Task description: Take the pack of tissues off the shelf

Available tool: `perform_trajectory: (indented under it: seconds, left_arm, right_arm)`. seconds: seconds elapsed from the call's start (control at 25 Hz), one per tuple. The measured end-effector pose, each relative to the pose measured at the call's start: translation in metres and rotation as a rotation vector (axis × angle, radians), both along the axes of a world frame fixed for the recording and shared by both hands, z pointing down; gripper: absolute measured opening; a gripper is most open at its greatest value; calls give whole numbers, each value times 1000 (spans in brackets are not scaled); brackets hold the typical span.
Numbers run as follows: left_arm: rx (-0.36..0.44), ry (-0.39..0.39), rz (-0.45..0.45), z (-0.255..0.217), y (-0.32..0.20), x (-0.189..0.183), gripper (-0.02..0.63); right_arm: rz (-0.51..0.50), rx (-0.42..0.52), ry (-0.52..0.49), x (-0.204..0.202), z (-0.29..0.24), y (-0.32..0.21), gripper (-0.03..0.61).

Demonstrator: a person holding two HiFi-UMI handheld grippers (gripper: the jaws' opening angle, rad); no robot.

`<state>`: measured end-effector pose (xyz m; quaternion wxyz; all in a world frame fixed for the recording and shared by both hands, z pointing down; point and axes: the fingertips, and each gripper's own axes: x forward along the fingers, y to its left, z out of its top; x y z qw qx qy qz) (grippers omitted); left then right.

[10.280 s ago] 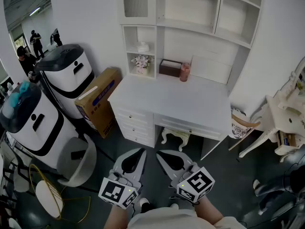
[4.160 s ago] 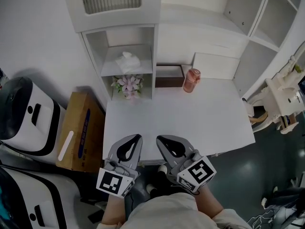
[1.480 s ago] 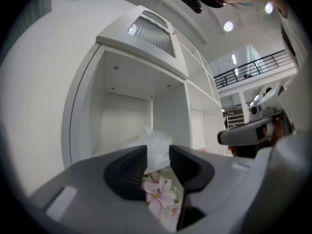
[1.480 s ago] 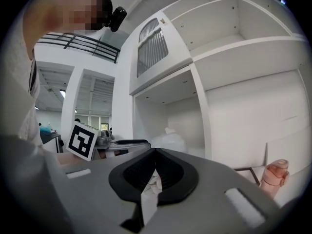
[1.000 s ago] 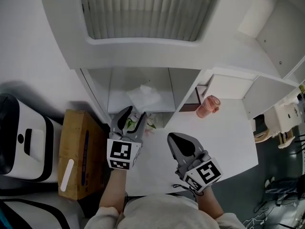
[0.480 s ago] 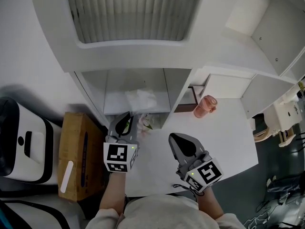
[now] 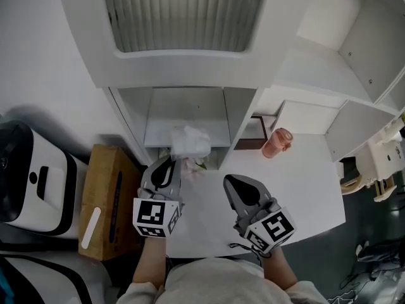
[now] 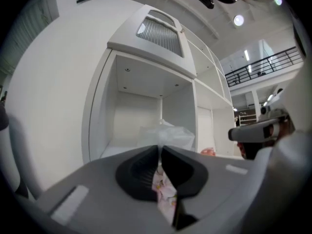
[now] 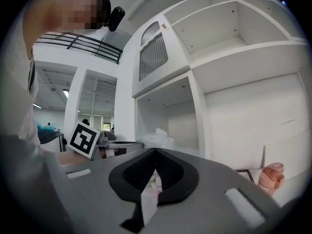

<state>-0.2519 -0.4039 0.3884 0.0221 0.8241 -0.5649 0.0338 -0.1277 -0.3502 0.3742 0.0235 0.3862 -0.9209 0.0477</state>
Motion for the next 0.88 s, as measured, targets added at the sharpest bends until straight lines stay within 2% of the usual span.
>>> perform_trajectory:
  seconds: [0.44,0.88]
  left_arm:
    - [42,-6,-56,-17,43,-17,17]
    - [35,1,-94,-13,87,-25,15]
  right_arm:
    - [-56,10,-12,-11,-1,10,0]
    - [-103,4,-17,-18,3,22,0]
